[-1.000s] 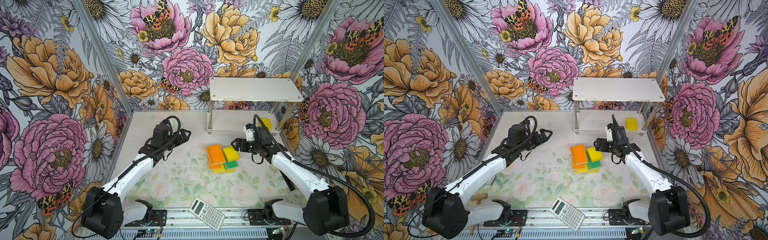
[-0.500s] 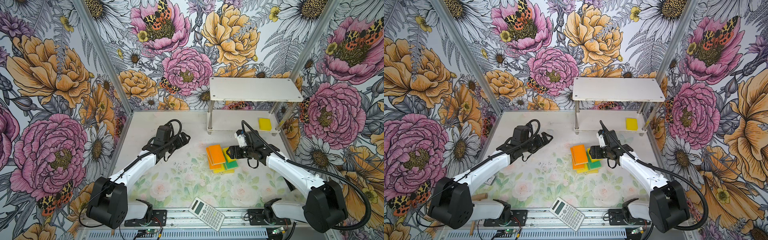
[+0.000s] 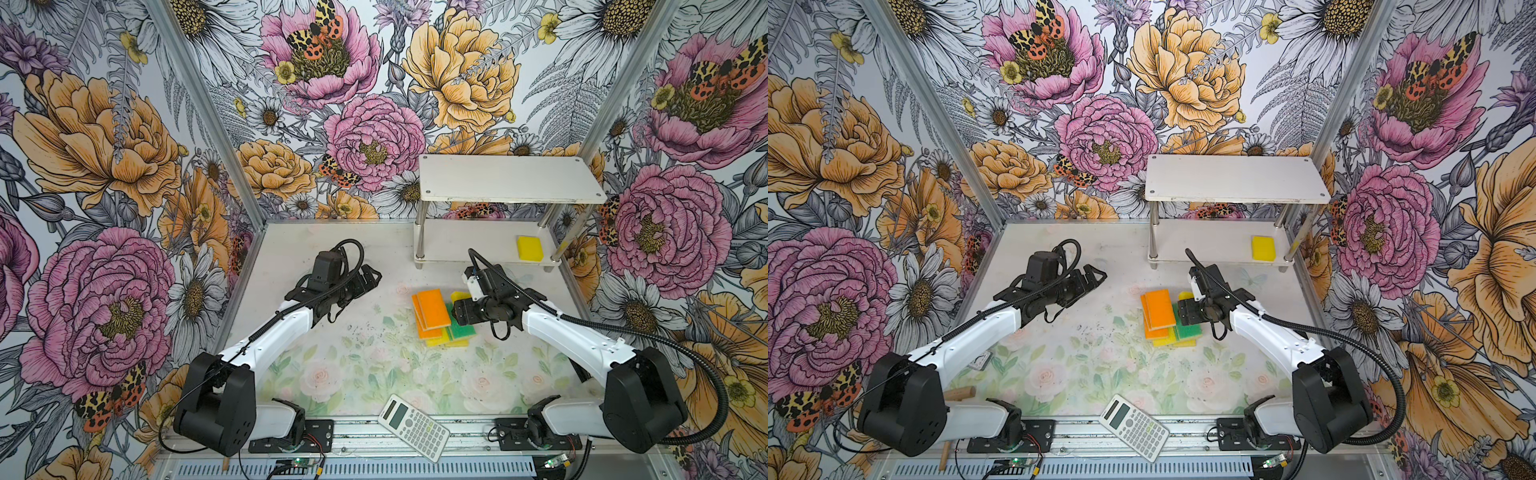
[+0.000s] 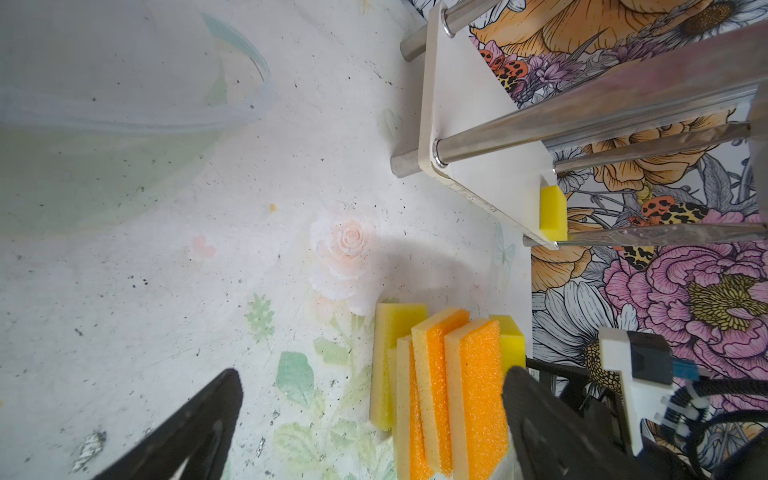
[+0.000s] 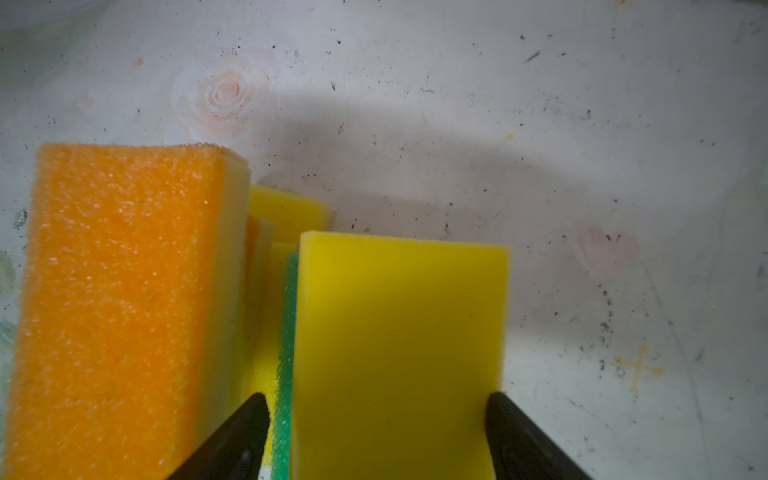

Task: Arrange cleaning sponges on a shelf
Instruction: Pick up a cleaning sponge from several cleaning sponges.

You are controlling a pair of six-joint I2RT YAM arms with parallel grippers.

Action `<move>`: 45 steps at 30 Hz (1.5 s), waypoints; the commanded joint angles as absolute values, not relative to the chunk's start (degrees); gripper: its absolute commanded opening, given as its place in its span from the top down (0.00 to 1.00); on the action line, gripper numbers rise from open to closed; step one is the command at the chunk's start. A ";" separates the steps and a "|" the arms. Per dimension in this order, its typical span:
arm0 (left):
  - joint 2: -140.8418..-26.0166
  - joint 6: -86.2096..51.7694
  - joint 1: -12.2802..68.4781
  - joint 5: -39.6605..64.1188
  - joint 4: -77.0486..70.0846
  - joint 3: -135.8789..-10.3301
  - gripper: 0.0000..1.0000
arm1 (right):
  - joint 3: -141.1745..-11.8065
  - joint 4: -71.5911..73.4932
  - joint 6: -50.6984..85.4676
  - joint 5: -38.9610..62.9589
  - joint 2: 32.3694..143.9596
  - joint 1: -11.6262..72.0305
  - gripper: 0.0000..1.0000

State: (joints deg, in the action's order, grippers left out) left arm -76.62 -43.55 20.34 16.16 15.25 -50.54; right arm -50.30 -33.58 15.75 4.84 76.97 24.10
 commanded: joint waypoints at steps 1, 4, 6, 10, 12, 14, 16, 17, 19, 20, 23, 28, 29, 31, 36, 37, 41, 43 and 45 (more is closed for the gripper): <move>-77.17 -43.86 19.83 17.39 15.29 -50.89 0.01 | -51.59 -33.99 14.96 2.82 76.31 24.70 0.17; -77.26 -43.81 19.86 17.40 15.25 -50.90 0.01 | -51.66 -34.00 14.88 2.59 76.06 24.78 0.18; -77.42 -43.86 19.82 17.46 15.29 -50.80 0.01 | -51.68 -34.01 14.75 2.46 76.03 24.83 0.19; -77.77 -43.90 19.86 17.45 15.29 -50.81 0.01 | -51.68 -34.01 14.75 2.29 76.25 24.96 0.21; -77.87 -43.86 19.86 17.59 15.29 -50.75 0.01 | -51.68 -34.00 14.74 2.22 76.39 25.07 0.23; -77.79 -43.88 19.82 17.59 15.29 -50.63 0.01 | -51.68 -33.99 14.59 2.03 76.46 25.13 0.24; -77.87 -43.86 19.84 17.51 15.29 -50.54 0.01 | -51.67 -34.01 14.63 1.77 76.55 25.14 0.25; -77.95 -43.84 19.80 17.49 15.29 -50.59 0.01 | -51.64 -33.98 14.52 1.78 76.64 25.14 0.27; -78.20 -43.86 19.73 17.54 15.25 -50.63 0.01 | -51.66 -34.01 14.45 1.79 76.82 25.14 0.30; -78.31 -43.86 19.68 17.60 15.26 -50.73 0.01 | -51.65 -33.98 14.33 1.85 77.04 25.20 0.33; -78.73 -43.86 19.61 17.66 15.29 -50.80 0.01 | -51.67 -33.93 14.16 1.70 77.30 25.24 0.41; -79.10 -43.86 19.51 17.65 15.25 -50.98 0.01 | -51.68 -33.96 14.00 1.75 77.43 25.22 0.53; -79.10 -43.88 19.47 17.67 15.29 -50.98 0.01 | -51.68 -34.01 13.97 1.77 77.43 25.24 0.55; -79.19 -43.86 19.38 17.62 15.29 -50.89 0.01 | -51.68 -33.97 13.89 1.68 77.43 25.27 0.59; -79.10 -43.90 19.42 17.72 15.29 -50.66 0.01 | -51.64 -33.93 13.92 1.05 77.26 25.30 0.72; -79.04 -43.93 19.42 17.80 15.29 -50.57 0.01 | -51.68 -33.93 13.90 0.88 77.18 25.31 0.74; -78.86 -43.95 19.23 17.76 15.36 -50.45 0.01 | -51.76 -33.93 13.89 0.67 77.08 25.28 0.85; -78.84 -43.95 19.26 17.75 15.38 -50.41 0.01 | -51.77 -33.92 13.98 0.37 76.91 25.23 0.89; -78.84 -43.95 19.22 17.83 15.38 -50.36 0.01 | -51.76 -33.84 14.13 0.21 76.69 25.22 0.93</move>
